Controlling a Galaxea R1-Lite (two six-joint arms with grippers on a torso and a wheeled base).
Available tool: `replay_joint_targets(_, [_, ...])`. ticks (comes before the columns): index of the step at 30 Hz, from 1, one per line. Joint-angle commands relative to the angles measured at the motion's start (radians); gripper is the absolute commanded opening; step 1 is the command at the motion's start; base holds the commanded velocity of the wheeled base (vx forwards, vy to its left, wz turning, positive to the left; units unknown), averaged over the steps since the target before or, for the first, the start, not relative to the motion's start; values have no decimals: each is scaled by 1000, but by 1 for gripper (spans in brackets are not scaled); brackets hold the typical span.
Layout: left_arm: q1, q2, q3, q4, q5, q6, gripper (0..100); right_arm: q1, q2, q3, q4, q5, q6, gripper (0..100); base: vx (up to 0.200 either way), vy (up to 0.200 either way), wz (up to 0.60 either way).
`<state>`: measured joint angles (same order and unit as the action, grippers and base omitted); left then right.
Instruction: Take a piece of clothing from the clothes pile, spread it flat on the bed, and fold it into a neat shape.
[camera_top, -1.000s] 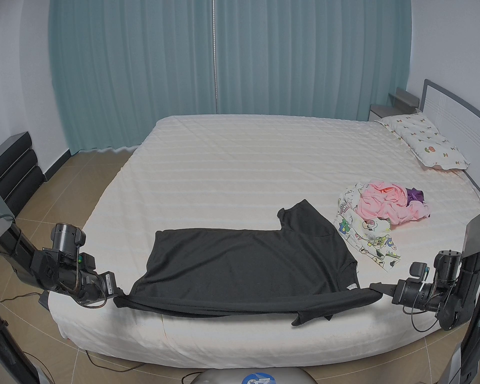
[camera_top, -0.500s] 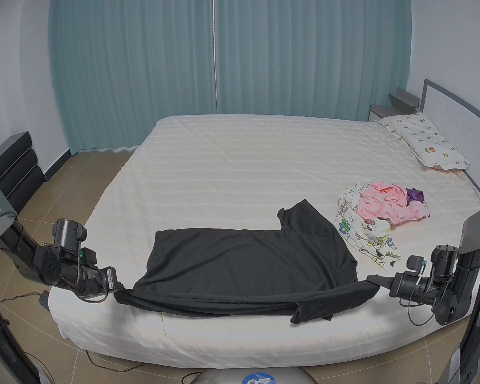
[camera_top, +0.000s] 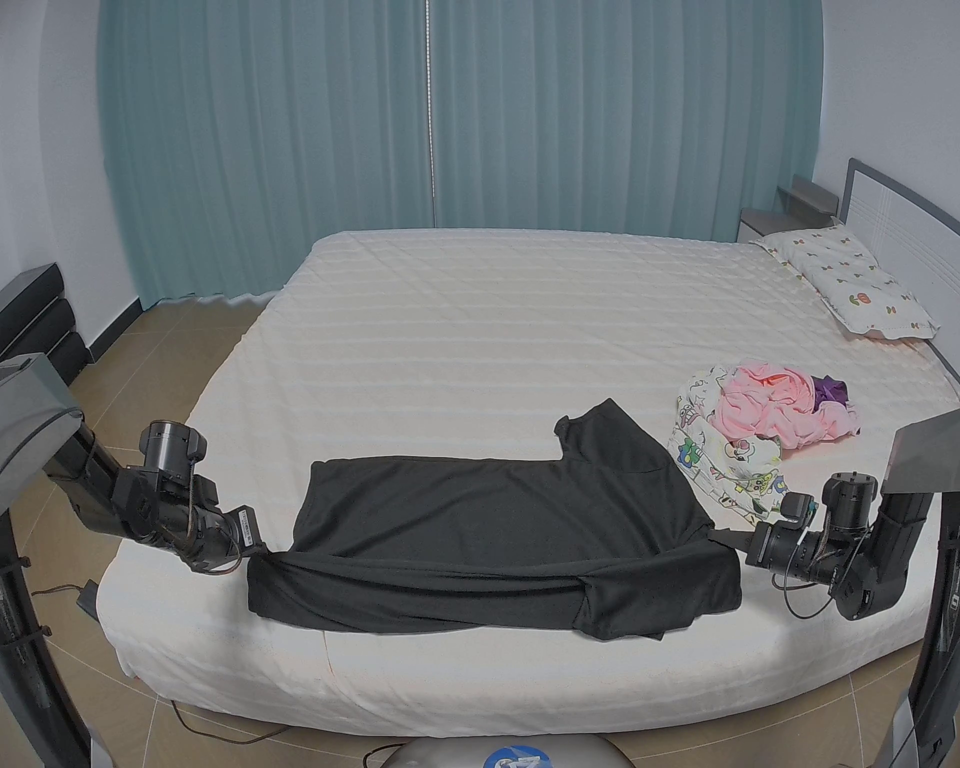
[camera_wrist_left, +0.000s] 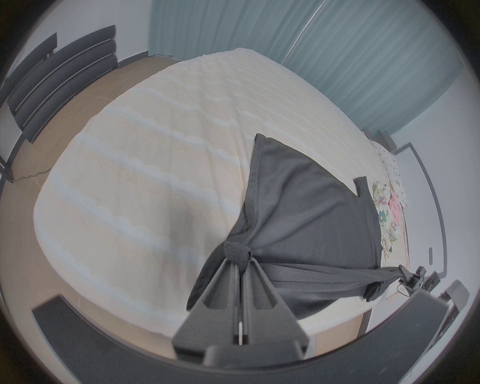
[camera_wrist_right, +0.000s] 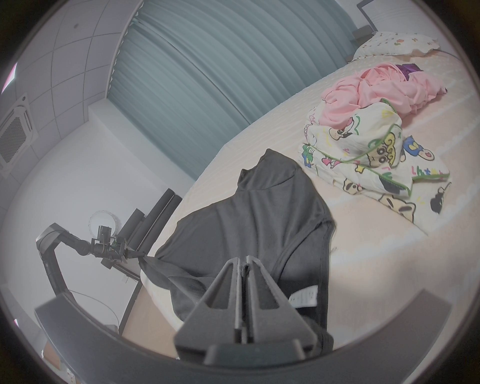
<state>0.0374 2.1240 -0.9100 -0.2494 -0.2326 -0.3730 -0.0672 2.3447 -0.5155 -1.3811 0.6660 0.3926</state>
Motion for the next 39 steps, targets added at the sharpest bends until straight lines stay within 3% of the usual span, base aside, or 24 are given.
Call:
replay_joint_targets(1, [-8,129,-95,1,39,-34,0,20,71,-98,19,-37,25,0,0,0,0])
replay_joint_targets(14, [-18,220,-165,1,58,-46,0,49,170,-235,71,-91,26,0,0,0,0])
replay_joint_targets(15, [-22,223,-171,1,58,-57,0,49,177,-242,70,-98,29,100,0,0,0])
replay_joint_targets(16, [-27,226,-181,2,59,-70,100,50,185,-250,66,-108,34,100,0,0,0])
replay_joint_targets(18, [-31,229,-188,2,62,-84,100,55,191,-253,62,-118,38,100,0,0,0])
replay_joint_targets(28, [-2,198,-201,51,64,-170,100,53,64,-176,-38,-189,244,100,0,0,0])
replay_joint_targets(39, [64,91,-147,74,-54,-307,100,122,-4,-27,-24,-193,252,100,0,0,0])
